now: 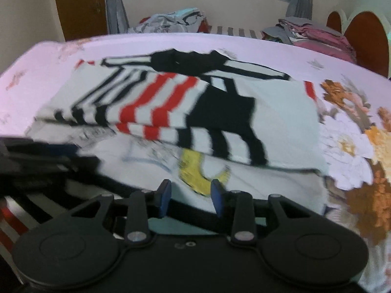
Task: Fold small clothes
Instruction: 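Open both tools and move them to the sweater's black hem band, then grasp the black hem band with both tools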
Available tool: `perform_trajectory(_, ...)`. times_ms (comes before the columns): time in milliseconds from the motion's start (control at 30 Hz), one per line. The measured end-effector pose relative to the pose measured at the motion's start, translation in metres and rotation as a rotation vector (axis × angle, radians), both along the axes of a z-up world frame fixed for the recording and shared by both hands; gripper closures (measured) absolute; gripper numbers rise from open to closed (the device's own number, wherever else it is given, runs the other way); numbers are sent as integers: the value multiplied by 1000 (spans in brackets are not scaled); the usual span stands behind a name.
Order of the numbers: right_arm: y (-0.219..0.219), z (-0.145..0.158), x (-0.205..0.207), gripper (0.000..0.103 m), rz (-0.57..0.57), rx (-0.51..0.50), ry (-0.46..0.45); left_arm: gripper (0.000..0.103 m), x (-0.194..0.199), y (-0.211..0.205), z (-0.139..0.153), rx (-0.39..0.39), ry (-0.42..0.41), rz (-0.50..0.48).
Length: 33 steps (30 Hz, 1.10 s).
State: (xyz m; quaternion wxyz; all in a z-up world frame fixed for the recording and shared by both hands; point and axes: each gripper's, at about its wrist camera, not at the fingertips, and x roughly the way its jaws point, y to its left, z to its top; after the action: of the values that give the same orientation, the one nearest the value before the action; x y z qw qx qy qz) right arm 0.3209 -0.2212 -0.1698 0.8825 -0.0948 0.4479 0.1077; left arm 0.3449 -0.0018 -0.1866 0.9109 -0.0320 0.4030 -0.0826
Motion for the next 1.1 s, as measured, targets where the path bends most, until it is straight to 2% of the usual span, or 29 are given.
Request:
perform_trajectory(167,-37,-1,-13,62,-29,-28,-24,57,-22,23,-3,18,3,21)
perform_trajectory(300,-52,4,-21,62,-51,-17,-21,57,-42,40,0,16,22,69)
perform_trajectory(400,-42,16,-29,63,-16,50,-30,57,-58,40,9,-2,37,120)
perform_trajectory(533,-10,22,-42,63,71,130,-11,57,-74,19,18,-33,15,81)
perform_trajectory(633,16,17,-56,64,138,136,11,57,-82,2,15,-40,35,29)
perform_trajectory(767,32,9,-74,64,177,84,18,57,-94,-4,6,1,61,3)
perform_trajectory(867,26,4,-88,63,145,41,16,57,-108,5,5,44,53,-23)
perform_trajectory(1100,-10,5,-124,62,3,-13,-3,57,-138,37,4,29,41,-26)
